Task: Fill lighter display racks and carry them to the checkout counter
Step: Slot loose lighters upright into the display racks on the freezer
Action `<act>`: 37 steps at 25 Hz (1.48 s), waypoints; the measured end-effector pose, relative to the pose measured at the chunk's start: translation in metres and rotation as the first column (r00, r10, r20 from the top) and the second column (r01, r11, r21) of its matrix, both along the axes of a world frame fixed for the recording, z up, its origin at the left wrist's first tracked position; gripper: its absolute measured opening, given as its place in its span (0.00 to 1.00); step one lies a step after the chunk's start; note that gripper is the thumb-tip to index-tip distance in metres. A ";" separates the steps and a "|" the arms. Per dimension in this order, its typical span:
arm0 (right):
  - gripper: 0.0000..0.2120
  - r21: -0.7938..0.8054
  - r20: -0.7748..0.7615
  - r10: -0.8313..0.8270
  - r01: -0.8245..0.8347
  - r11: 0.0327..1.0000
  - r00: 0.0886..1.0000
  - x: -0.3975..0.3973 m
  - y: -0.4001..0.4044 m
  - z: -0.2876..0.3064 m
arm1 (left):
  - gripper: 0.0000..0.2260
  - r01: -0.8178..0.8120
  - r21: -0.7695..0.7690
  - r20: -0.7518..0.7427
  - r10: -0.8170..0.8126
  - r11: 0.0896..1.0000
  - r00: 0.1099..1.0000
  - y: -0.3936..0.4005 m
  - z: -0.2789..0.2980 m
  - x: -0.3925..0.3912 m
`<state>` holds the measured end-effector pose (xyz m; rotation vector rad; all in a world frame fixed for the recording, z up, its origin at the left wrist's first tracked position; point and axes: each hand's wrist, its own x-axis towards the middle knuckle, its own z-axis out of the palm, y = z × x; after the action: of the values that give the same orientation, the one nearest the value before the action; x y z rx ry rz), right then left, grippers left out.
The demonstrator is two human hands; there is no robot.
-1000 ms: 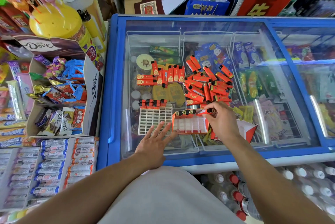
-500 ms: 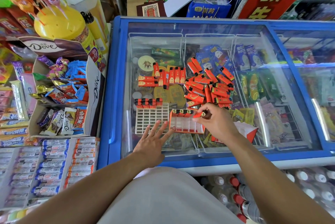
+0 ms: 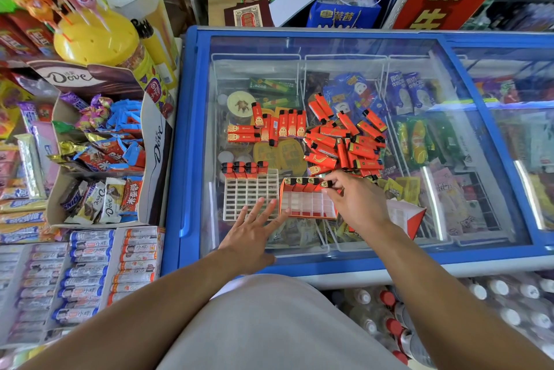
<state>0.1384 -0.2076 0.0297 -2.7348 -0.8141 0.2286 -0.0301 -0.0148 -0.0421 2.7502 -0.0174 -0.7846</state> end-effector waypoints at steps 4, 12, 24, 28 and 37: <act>0.11 -0.042 -0.004 0.009 -0.009 0.999 1.000 0.002 -0.001 -0.002 | 0.47 0.000 -0.007 -0.011 0.000 1.000 1.000 0.000 0.001 0.001; 0.04 0.054 -0.031 -0.135 0.136 0.989 0.990 0.026 -0.014 -0.001 | 0.47 -0.001 0.002 -0.013 0.001 1.000 1.000 -0.001 0.004 0.002; 0.12 -0.493 -0.073 -0.243 0.177 0.852 0.967 0.076 -0.003 -0.038 | 0.48 -0.007 -0.021 -0.015 0.006 1.000 1.000 0.000 0.002 0.001; 0.11 -0.490 -0.069 -0.235 0.172 0.854 0.970 0.073 -0.003 -0.034 | 0.48 -0.009 -0.022 -0.011 0.009 1.000 1.000 0.000 0.001 0.001; 0.11 0.195 -0.111 -0.163 0.182 0.964 0.980 0.032 -0.023 0.027 | 0.48 -0.009 -0.007 -0.006 0.009 1.000 1.000 -0.001 0.001 0.001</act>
<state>0.1708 -0.2309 0.0567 -2.5606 -0.5377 0.2226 -0.0290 -0.0158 -0.0412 2.7398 -0.0066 -0.7894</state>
